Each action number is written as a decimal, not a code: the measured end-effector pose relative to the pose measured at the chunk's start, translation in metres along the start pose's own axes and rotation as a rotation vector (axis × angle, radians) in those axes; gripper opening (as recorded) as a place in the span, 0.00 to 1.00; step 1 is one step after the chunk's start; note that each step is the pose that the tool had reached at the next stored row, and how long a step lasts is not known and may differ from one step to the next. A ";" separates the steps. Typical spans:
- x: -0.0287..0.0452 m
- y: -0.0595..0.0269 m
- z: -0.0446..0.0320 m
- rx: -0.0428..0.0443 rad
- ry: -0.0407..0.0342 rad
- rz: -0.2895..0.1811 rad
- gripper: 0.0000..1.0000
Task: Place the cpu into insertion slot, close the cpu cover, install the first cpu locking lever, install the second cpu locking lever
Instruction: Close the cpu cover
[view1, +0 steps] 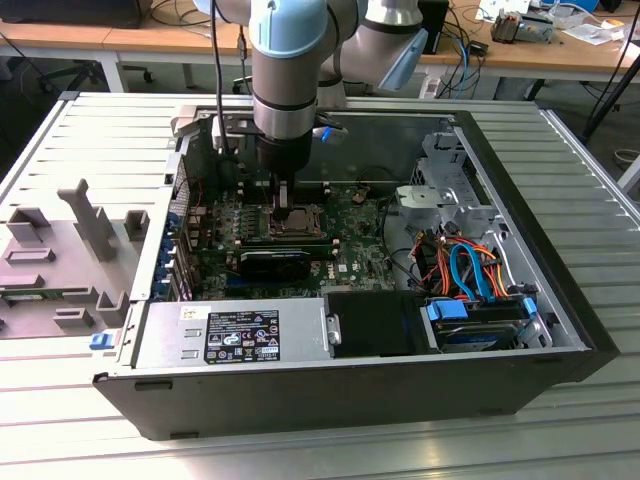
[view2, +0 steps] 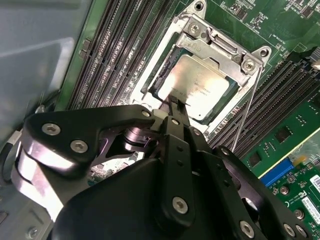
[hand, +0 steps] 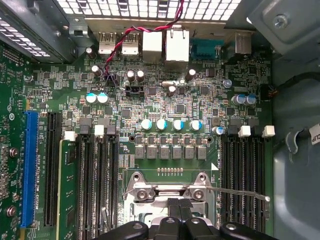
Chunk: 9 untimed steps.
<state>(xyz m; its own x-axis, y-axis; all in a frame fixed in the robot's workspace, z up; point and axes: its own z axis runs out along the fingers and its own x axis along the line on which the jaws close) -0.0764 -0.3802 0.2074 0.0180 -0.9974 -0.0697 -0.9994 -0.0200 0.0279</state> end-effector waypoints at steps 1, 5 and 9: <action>-0.0001 0.0000 -0.0005 -0.0004 0.0004 0.000 0.11; -0.0003 -0.0037 -0.0042 -0.0006 0.0006 0.000 0.11; -0.0002 -0.0116 -0.0065 -0.0035 0.0007 0.000 0.11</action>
<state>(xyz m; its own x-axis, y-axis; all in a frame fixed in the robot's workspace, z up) -0.0646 -0.3802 0.2136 0.0177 -0.9975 -0.0690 -0.9993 -0.0200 0.0314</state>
